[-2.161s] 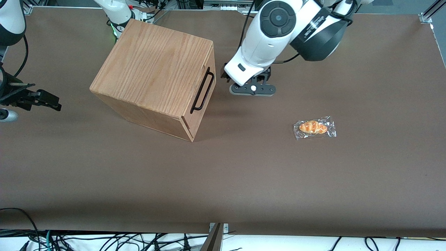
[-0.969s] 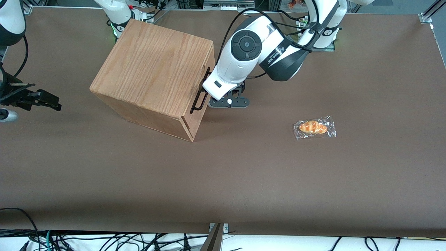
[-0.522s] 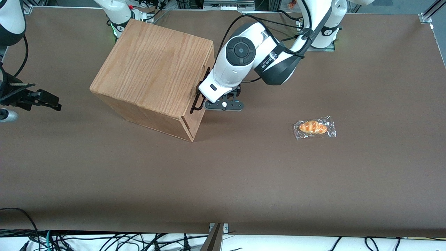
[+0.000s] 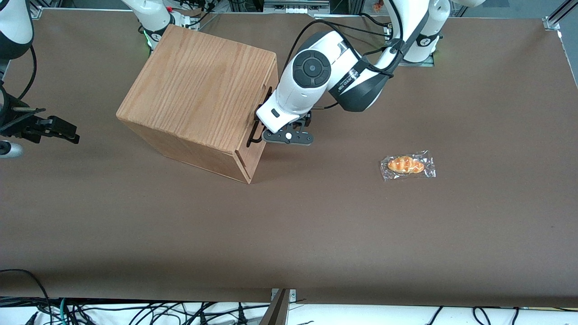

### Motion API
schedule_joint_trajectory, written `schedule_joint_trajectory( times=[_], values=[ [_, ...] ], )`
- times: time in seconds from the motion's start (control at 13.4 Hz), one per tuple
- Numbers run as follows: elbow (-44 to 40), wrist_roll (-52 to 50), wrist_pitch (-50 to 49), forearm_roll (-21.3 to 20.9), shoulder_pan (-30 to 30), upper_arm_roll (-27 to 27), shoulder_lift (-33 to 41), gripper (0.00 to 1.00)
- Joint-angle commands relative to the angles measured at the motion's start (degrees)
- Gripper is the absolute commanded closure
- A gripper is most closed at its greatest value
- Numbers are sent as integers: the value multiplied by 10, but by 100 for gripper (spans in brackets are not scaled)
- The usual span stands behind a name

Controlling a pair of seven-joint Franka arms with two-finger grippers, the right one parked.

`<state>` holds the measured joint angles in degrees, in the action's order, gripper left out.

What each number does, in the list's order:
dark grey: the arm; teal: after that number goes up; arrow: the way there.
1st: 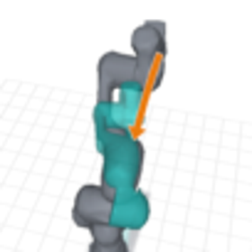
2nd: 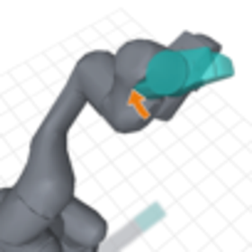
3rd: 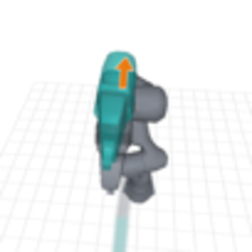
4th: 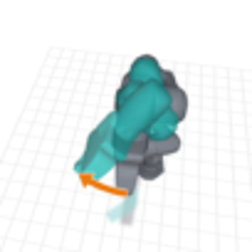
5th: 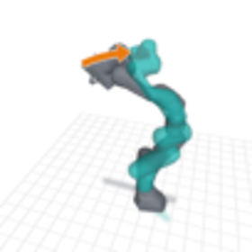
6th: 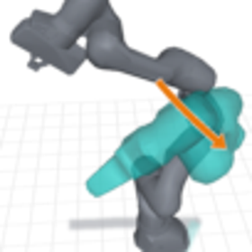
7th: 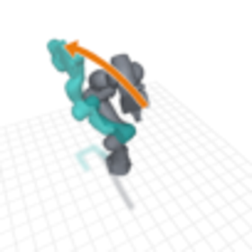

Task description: Open top drawer with left arm

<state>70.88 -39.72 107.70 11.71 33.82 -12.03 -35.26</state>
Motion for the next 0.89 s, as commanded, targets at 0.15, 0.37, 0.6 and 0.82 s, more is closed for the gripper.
schedule_joint_trajectory(
  times=[0.15,0.37,0.6,0.82],
  values=[
    [-17,24,-2,23,5,5,-14,0],
    [-15,26,10,24,9,5,-20,0],
    [-16,27,13,24,15,5,-24,0],
    [-14,36,14,23,16,5,-25,0]
  ],
)
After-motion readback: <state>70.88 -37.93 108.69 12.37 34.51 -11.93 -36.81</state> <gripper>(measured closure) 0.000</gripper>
